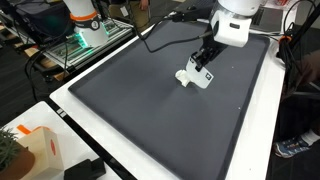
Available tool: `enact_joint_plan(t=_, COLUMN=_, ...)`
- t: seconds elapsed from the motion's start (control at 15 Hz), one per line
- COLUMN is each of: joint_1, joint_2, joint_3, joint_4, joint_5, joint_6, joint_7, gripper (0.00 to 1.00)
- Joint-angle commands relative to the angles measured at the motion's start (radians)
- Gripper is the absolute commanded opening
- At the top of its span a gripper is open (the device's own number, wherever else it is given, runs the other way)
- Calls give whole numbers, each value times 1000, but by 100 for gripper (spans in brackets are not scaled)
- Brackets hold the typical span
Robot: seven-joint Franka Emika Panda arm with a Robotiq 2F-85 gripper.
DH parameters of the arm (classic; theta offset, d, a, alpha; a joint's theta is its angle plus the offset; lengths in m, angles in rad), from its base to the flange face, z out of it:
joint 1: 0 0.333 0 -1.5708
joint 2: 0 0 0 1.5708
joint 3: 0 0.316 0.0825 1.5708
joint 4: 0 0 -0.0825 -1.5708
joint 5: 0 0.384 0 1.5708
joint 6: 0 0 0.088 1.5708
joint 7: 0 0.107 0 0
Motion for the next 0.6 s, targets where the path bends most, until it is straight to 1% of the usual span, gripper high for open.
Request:
enact_joint_plan(t=0.0, joint_1=11, joint_2=-95, joint_3=-9, joint_4=-113, joint_5=-20, joint_6=-8, joint_7=-11, gripper=1)
enact_joint_plan(t=0.13, joint_1=-2, joint_2=-155, joint_3=12, joint_4=-191, joint_5=3, joint_6=7, joint_7=-64, gripper=1)
enact_joint_plan(t=0.27, joint_1=-12, joint_2=-242, joint_3=29, joint_4=-296, joint_5=29, joint_6=72, joint_7=-110, gripper=1)
enact_joint_plan(t=0.4, joint_1=-24, joint_2=-327, joint_3=44, joint_4=-390, joint_5=54, joint_6=166, joint_7=-175, gripper=1)
enact_joint_plan(t=0.53, joint_1=-37, joint_2=-424, joint_3=54, joint_4=-485, joint_5=106, joint_6=271, joint_7=-218, gripper=1)
